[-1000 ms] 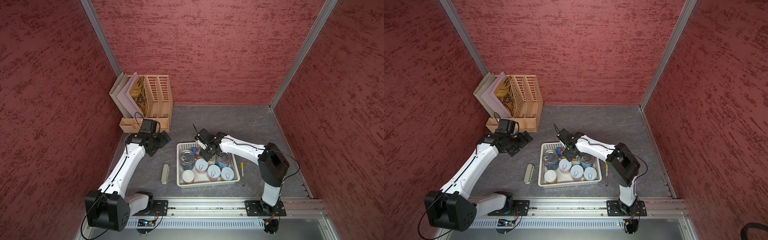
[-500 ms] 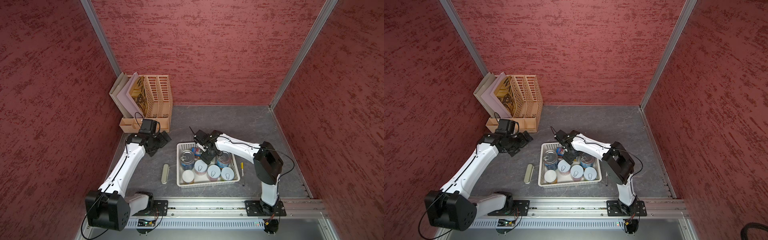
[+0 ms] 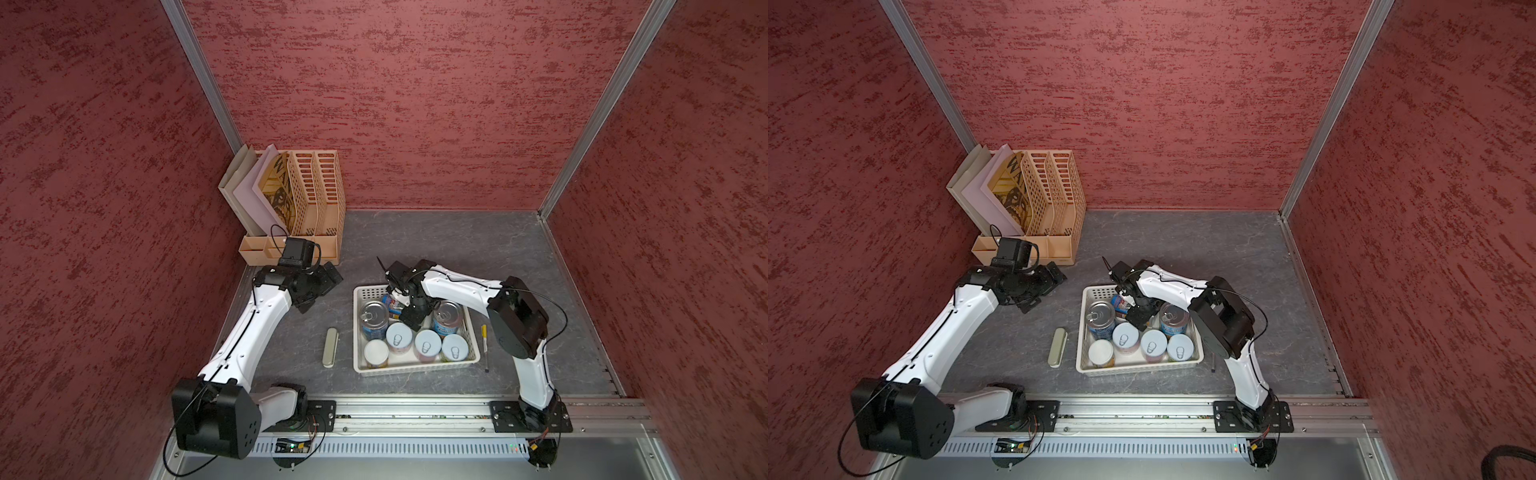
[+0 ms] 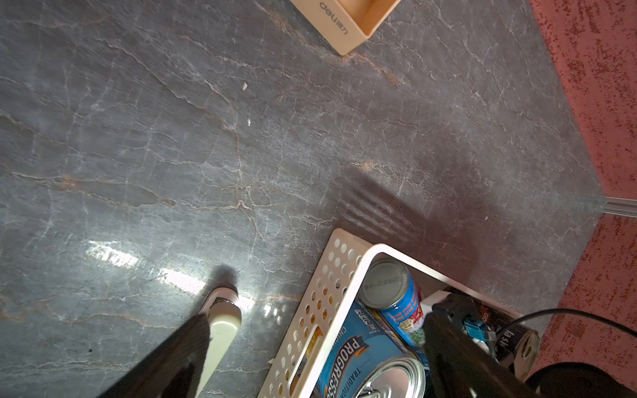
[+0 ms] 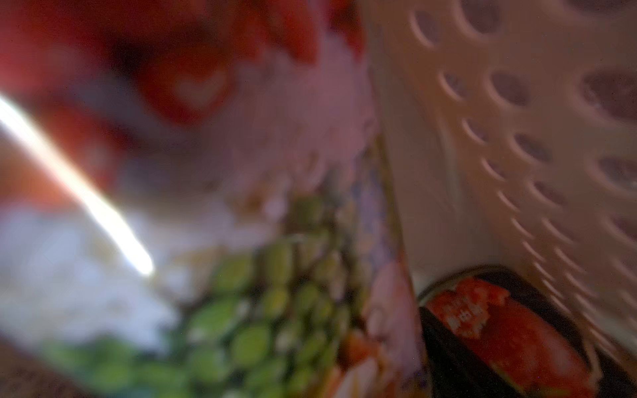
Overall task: Put the canned food in the basket
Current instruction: Adjust the canned food in the basket.
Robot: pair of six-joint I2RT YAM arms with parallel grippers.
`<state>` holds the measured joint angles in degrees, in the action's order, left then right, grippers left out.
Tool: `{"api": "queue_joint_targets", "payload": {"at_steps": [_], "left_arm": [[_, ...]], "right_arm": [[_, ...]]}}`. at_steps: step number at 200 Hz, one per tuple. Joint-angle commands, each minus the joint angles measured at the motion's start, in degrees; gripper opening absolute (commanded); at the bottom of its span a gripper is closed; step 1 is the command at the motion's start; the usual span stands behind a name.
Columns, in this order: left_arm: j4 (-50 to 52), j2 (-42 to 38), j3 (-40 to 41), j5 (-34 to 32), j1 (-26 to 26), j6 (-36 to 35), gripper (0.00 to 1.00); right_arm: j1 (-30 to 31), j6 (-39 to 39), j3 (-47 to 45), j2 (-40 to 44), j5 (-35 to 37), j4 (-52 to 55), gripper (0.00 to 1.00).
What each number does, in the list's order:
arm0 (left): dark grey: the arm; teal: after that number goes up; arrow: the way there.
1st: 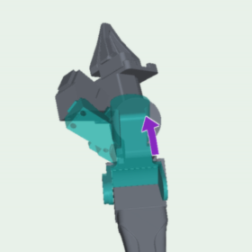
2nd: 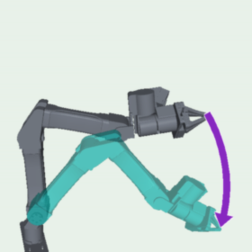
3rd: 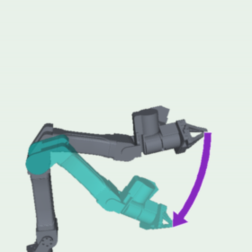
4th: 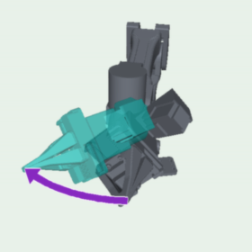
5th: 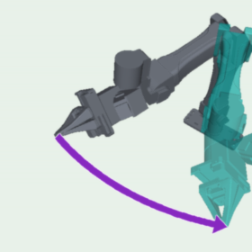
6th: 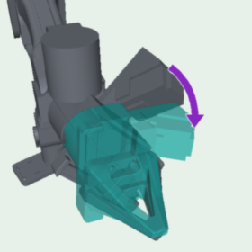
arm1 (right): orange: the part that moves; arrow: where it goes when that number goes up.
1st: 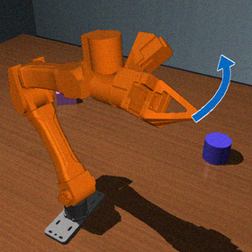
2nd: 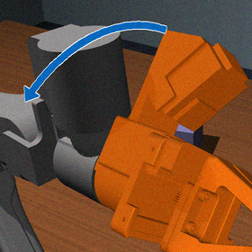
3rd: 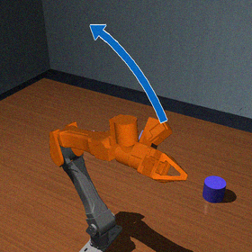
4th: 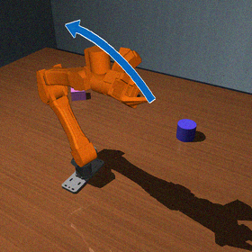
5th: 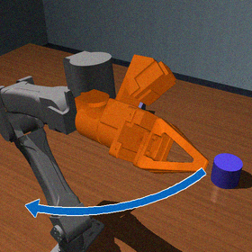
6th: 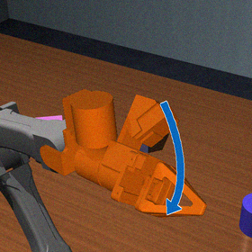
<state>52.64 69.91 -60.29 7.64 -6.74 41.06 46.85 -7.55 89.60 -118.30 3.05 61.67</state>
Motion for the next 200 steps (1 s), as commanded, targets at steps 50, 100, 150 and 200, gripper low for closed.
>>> {"api": "queue_joint_targets", "payload": {"at_steps": [50, 100, 150, 200], "left_arm": [[-1.05, 0.49, 0.33, 0.54, 0.51, -0.95, 1.00], [-1.14, 0.93, 0.27, 0.80, 0.59, -0.96, 1.00], [-1.17, 1.28, 0.20, 1.25, 0.59, -0.92, 1.00], [-1.23, 1.28, 0.27, 1.43, 0.59, -0.92, 1.00]], "right_arm": [[-0.71, -1.68, 0.94, 5.28, -10.62, -2.07, 0.57], [-0.71, -0.36, 4.11, 8.76, -13.24, -1.26, 0.47], [-0.71, 2.49, 7.38, 8.43, -11.27, -0.47, 0.49], [-0.29, 7.31, 10.94, 9.54, -12.64, -1.84, 0.52]]}}
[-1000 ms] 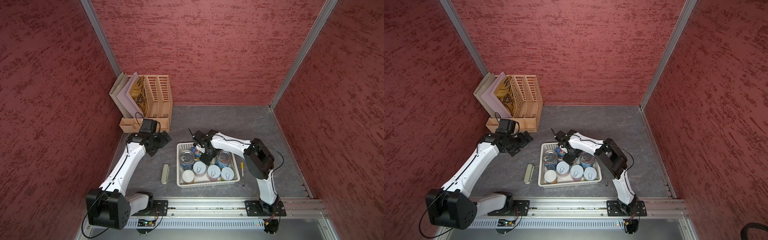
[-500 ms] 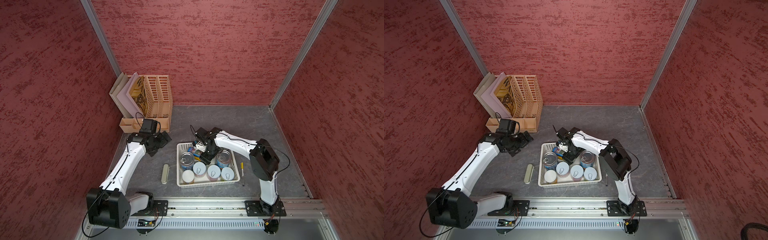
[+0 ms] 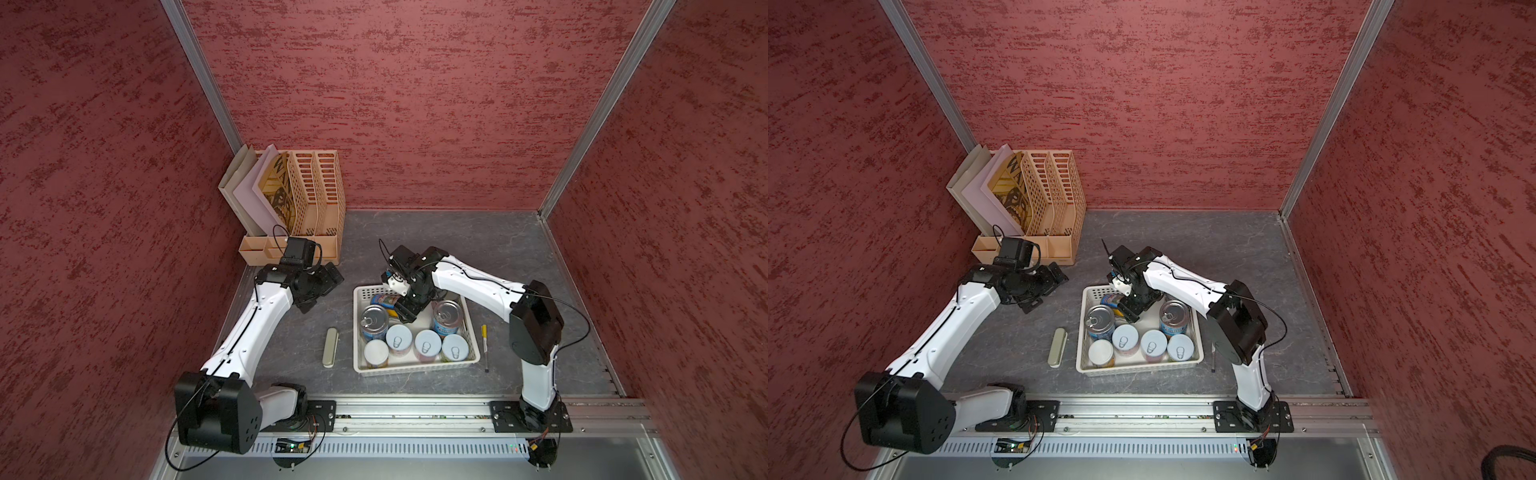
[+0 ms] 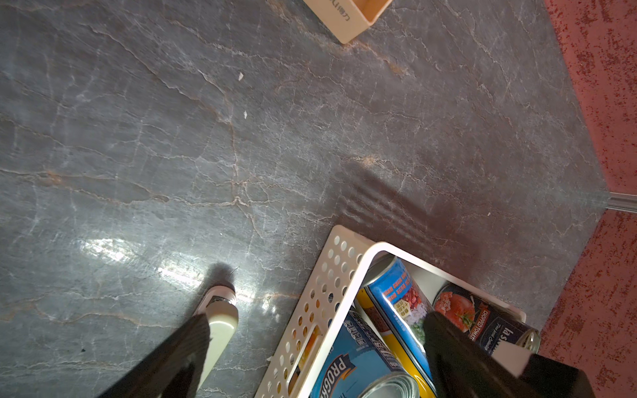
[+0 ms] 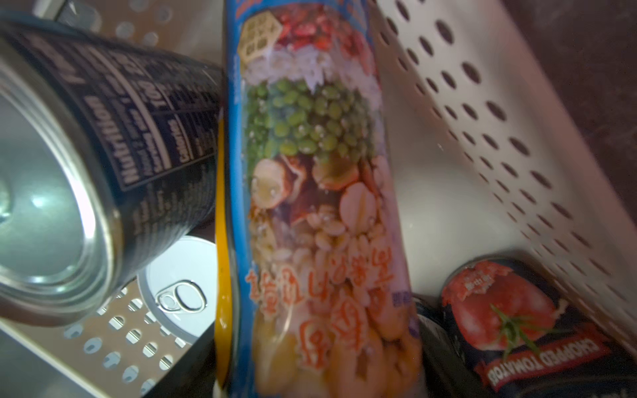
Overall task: Put the canned food in the basket
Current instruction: Adjust the canned food in the basket.
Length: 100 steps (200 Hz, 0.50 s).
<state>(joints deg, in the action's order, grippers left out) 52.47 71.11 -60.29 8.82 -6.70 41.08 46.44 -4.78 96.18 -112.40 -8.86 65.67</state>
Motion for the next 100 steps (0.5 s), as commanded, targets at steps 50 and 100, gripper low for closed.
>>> {"api": "queue_joint_targets", "payload": {"at_steps": [50, 100], "left_arm": [[-1.05, 0.04, 0.31, 0.35, 0.55, -0.99, 1.00], [-1.05, 0.16, 0.30, 0.56, 0.55, -1.09, 1.00]], "right_arm": [[0.32, 9.09, 11.32, -0.70, 2.16, -6.03, 0.55], [0.51, 11.31, 21.23, -8.73, 2.04, -3.30, 0.55]]}}
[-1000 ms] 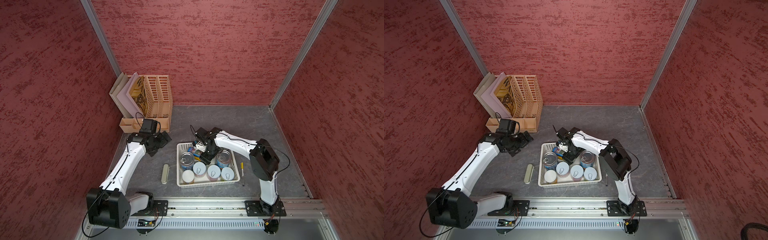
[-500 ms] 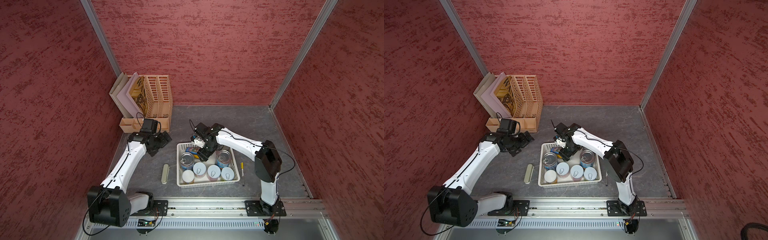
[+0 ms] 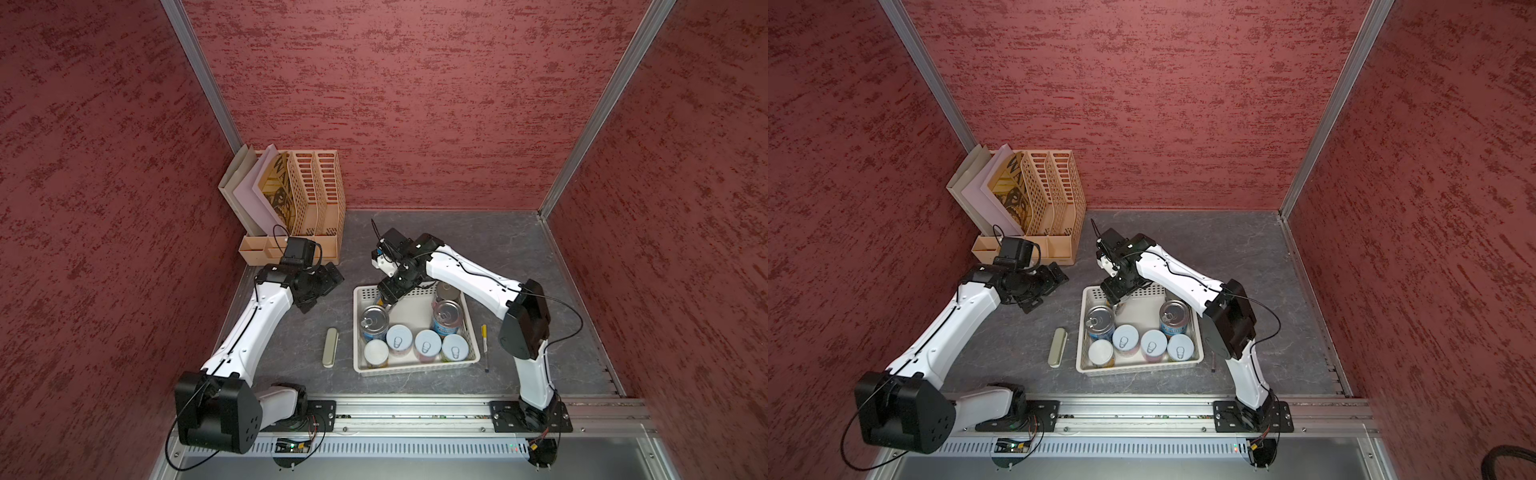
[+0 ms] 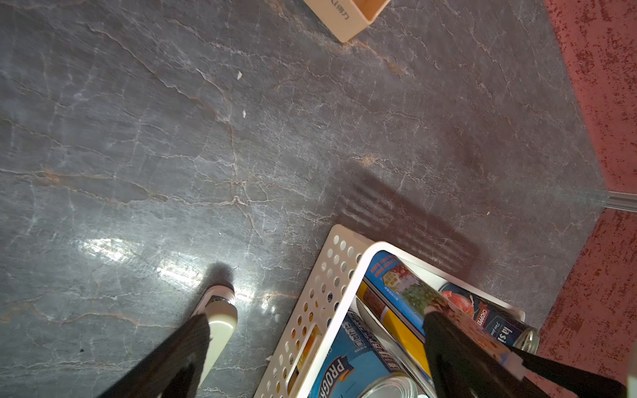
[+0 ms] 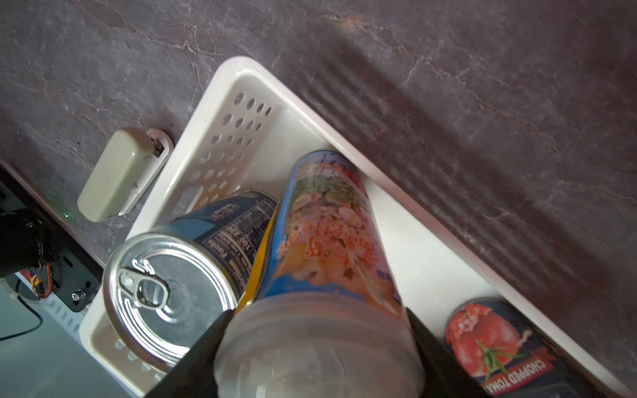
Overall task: Put the canned food in the basket
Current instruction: Adjust the canned food in the basket.
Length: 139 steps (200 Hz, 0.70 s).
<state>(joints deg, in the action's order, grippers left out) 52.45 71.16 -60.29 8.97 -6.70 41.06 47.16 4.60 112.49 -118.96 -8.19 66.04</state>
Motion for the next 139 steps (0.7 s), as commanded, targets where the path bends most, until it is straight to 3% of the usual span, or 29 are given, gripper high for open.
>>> {"api": "queue_joint_targets", "payload": {"at_steps": [1, 44, 76, 112, 139], "left_arm": [[-1.03, 0.12, 0.28, 0.38, 0.55, -1.07, 1.00], [-1.20, 0.32, 0.35, 0.53, 0.54, -1.02, 1.00], [-1.09, 0.41, 0.34, 0.52, 0.48, -1.01, 1.00], [-1.21, 0.35, 0.35, 0.52, 0.50, -1.06, 1.00], [-1.12, 0.30, 0.28, 0.28, 0.54, -1.05, 1.00]], "right_arm": [[-0.17, 2.01, 5.02, -2.25, 1.35, -3.61, 0.55], [1.16, 2.58, 5.71, -4.48, 1.46, -4.39, 0.57], [1.71, 3.60, 6.62, -5.98, 1.21, -4.86, 0.66], [3.10, 3.22, 5.02, -5.76, 1.17, -6.40, 0.84], [3.64, 3.73, 5.37, -5.60, 0.14, -7.49, 0.90]]}}
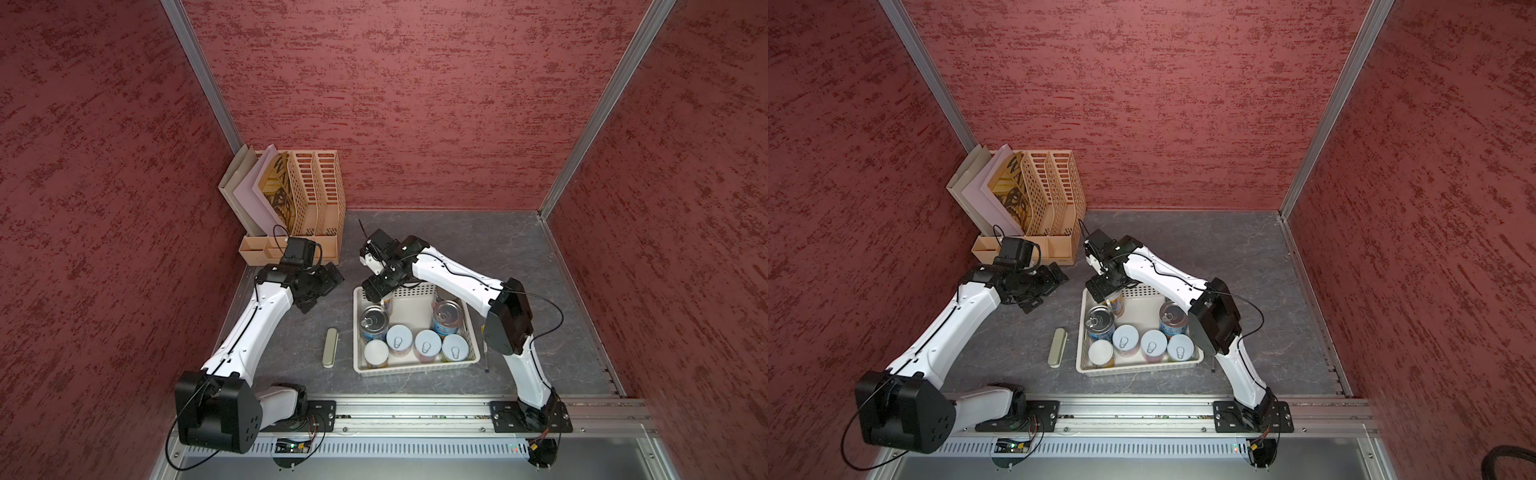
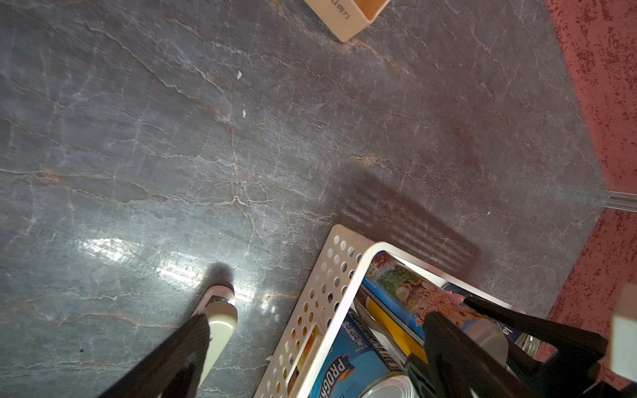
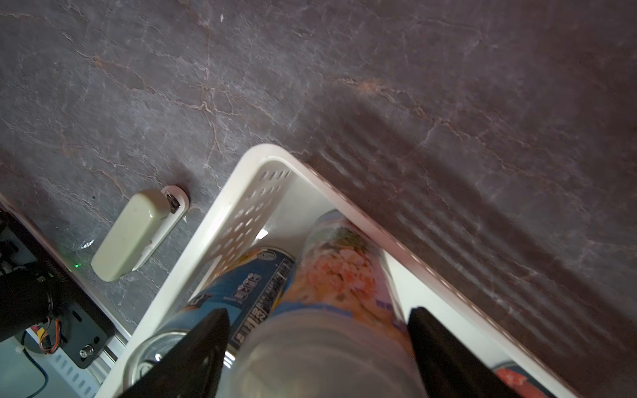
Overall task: Put the canned food in the basket
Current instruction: Adjust the canned food in the basket.
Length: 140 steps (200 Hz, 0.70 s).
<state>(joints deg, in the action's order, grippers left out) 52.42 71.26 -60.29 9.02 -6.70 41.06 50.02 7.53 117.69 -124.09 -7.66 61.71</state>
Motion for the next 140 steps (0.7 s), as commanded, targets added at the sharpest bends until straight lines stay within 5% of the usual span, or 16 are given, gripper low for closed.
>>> {"api": "queue_joint_targets", "payload": {"at_steps": [1, 89, 140], "left_arm": [[-1.10, 0.23, 0.27, 0.24, 0.54, -1.06, 1.00], [-8.03, -4.93, 2.81, 1.50, 0.50, -5.10, 1.00], [-27.67, -17.30, 14.50, -0.27, 0.10, -8.31, 1.00]], "right_arm": [[0.78, 0.81, 0.17, -0.46, -0.41, -3.17, 0.90], [1.04, -0.15, -2.13, 10.69, 11.28, -7.32, 0.98], [1.00, -1.36, -23.42, 30.45, 26.05, -27.95, 0.98]]}}
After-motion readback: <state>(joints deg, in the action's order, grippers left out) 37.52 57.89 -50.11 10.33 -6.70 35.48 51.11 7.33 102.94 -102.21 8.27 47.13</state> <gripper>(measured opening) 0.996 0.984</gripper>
